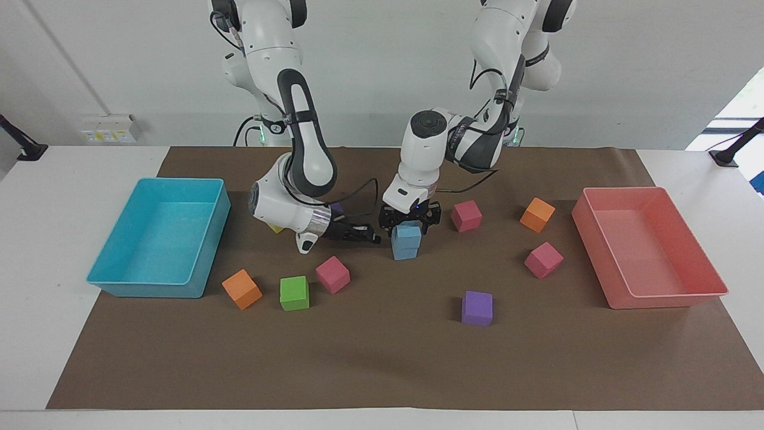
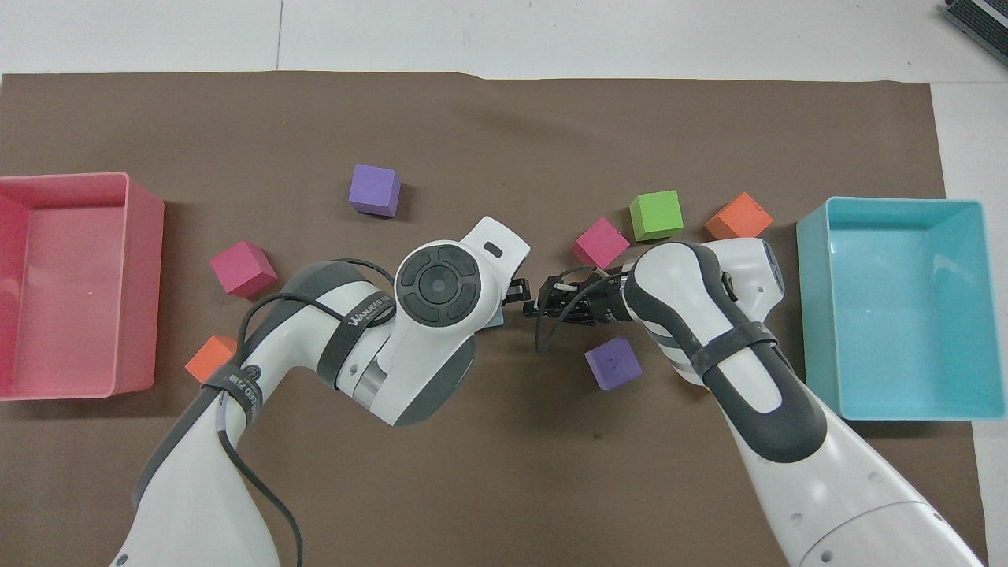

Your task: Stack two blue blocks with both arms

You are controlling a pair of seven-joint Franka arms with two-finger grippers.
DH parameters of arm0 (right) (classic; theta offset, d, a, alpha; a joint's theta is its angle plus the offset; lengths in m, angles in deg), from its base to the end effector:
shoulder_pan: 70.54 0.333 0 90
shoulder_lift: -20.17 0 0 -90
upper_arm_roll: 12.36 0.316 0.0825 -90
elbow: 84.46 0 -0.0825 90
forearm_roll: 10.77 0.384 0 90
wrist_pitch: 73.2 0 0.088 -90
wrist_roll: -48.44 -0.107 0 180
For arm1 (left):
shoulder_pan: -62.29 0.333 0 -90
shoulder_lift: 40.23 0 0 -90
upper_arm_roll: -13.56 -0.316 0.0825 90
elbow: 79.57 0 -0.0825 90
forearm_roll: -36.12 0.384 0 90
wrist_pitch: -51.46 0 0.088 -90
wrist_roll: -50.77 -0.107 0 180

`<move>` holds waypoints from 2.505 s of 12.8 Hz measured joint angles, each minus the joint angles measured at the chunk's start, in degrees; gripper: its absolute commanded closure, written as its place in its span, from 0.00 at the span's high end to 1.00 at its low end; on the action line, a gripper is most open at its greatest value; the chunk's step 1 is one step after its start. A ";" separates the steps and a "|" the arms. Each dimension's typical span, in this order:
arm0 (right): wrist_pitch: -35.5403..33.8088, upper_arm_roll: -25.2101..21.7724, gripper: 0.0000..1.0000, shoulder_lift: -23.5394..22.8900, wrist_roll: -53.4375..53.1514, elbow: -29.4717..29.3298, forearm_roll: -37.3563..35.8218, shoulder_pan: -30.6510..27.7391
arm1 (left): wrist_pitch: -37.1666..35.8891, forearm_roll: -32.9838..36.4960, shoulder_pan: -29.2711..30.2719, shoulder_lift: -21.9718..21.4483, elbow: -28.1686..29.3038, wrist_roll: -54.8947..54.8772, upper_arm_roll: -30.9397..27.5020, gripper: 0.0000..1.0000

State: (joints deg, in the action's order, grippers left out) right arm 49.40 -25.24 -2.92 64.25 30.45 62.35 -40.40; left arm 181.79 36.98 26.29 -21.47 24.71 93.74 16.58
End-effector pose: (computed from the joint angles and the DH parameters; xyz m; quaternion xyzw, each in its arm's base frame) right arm 0.5568 0.2199 0.2571 -0.8934 0.1314 0.0961 0.4188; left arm 0.5048 -0.4055 0.3708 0.9975 0.0318 0.0466 0.0436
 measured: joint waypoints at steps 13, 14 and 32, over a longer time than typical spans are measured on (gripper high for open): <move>-0.13 -4.72 0.00 6.31 -5.21 -1.53 -16.97 0.04 | -19.25 -0.01 14.45 -16.46 -1.39 -26.02 -1.74 1.00; -0.13 -4.93 0.00 7.25 -7.69 -2.28 -21.44 0.04 | -20.65 -0.01 16.28 -17.19 -1.76 -29.19 -1.87 1.00; -10.39 4.66 1.00 16.44 -13.78 -14.70 -68.20 -19.19 | -43.17 -1.52 33.51 -18.08 -18.46 -49.60 -2.54 1.00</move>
State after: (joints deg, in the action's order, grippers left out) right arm 39.01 -20.57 13.52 50.47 15.76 -5.85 -59.59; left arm 138.62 35.46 59.81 -39.55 6.25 44.14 14.03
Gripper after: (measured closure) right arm 0.000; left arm 0.000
